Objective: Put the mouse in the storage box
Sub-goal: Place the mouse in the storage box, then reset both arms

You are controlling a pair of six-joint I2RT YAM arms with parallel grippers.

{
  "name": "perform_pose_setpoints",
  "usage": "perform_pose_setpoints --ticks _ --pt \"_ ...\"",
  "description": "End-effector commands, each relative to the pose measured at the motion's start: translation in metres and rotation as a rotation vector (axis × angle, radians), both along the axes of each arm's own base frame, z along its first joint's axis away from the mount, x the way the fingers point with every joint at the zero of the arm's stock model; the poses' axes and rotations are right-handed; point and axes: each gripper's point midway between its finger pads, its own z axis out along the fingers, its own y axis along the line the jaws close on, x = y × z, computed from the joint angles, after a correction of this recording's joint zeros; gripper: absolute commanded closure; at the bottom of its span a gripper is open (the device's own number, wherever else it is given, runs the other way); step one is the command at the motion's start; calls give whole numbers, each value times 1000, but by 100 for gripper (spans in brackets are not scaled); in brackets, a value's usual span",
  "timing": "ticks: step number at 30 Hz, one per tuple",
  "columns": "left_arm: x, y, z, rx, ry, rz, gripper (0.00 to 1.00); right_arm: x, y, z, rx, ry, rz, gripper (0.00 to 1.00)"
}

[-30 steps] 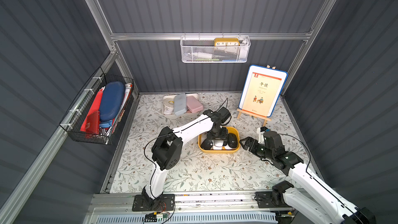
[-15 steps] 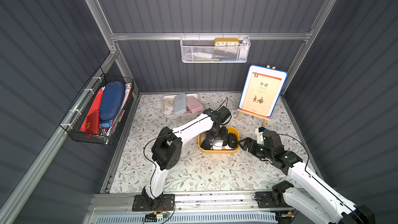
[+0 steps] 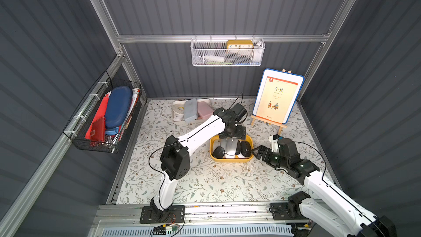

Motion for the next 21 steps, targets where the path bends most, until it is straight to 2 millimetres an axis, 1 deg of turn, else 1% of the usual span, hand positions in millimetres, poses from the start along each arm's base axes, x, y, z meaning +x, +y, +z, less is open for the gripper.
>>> perform_pose_setpoints --ticks 1,2,4,5,6,8,9,11,13,14,15,16,17,19,21 --pt "4 12 9 50 -23 31 7 5 -5 15 -19 -35 -22 9" --pt "6 12 18 37 -39 38 6 7 -9 19 -39 -51 -38 9" --pt "11 17 40 33 -92 59 1 10 -14 29 -73 -72 -47 9" --pt "14 20 53 35 -126 61 1 12 -17 36 -97 -89 -51 8" --pt "18 24 66 38 -169 54 1 16 -23 42 -132 -107 -64 1" --pt "22 26 88 39 -237 6 1 23 -33 58 -197 -154 -90 1" --pt "26 29 95 47 -269 19 1 25 -39 64 -233 -169 -106 1" --pt "29 38 100 78 -301 33 1 33 -44 84 -251 -230 -140 1" --pt "37 56 108 141 -361 107 1 42 -43 106 -222 -306 -165 1" --pt "39 65 118 154 -392 161 1 46 -42 117 -209 -340 -174 1" --pt "39 73 130 131 -406 231 1 49 -42 127 -191 -378 -185 1" --pt "41 85 143 134 -448 281 1 52 -43 134 -181 -406 -202 1" --pt "43 102 160 141 -516 350 1 56 -46 141 -186 -437 -227 1" --pt "45 128 187 121 -636 438 1 63 -54 152 -230 -482 -261 1" --pt "45 151 210 90 -730 476 1 68 -57 160 -300 -486 -250 1"
